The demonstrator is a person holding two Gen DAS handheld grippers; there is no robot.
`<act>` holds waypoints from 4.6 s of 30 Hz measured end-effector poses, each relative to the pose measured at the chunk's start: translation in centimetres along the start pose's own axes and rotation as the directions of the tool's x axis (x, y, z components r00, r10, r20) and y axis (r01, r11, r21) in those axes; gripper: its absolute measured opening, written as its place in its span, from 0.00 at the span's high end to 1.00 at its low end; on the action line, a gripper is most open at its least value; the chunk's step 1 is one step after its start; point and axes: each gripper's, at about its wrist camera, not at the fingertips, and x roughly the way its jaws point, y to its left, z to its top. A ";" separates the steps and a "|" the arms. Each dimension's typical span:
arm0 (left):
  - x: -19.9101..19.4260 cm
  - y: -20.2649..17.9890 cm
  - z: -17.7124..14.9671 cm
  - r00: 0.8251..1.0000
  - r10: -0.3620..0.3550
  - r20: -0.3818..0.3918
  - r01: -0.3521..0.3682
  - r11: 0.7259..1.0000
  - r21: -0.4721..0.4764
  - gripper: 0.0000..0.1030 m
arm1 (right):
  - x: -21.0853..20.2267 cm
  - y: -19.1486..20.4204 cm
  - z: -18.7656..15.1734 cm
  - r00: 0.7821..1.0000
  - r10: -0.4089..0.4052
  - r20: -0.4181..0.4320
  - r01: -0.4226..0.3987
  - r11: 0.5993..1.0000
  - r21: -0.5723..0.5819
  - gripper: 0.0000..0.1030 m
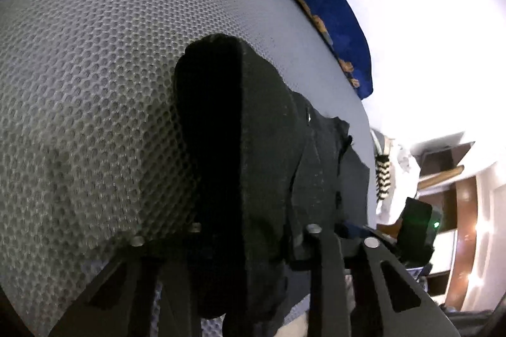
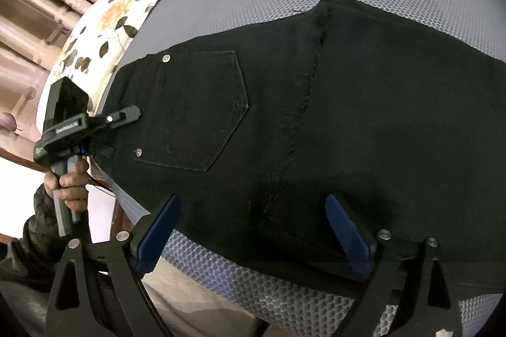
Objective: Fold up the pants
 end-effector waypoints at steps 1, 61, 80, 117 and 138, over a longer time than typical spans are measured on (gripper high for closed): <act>-0.2 -0.3 -0.1 1.000 0.009 0.007 -0.009 1.000 -0.002 0.77 | -0.1 -0.1 0.0 1.000 0.005 0.002 -0.005 1.000 0.004 0.11; 15.0 -25.7 -5.9 0.968 0.241 0.067 -0.246 0.859 0.449 0.23 | -13.0 -22.6 0.1 0.956 0.146 0.256 -0.216 0.938 0.271 0.20; 15.0 -20.4 -4.1 0.950 0.302 0.082 -0.313 0.903 0.296 0.23 | -8.4 -23.6 4.9 0.915 0.318 0.246 -0.366 0.912 0.185 0.77; 21.2 -25.5 -7.1 0.958 0.286 -0.028 -0.217 0.784 0.582 0.23 | -16.1 -23.9 -4.5 0.957 -0.042 0.288 -0.097 0.886 0.452 0.61; 18.8 -26.7 -11.3 0.932 0.360 0.049 -0.297 0.678 0.673 0.23 | -17.2 -20.4 -7.1 0.956 -0.194 0.221 0.097 0.918 0.385 0.90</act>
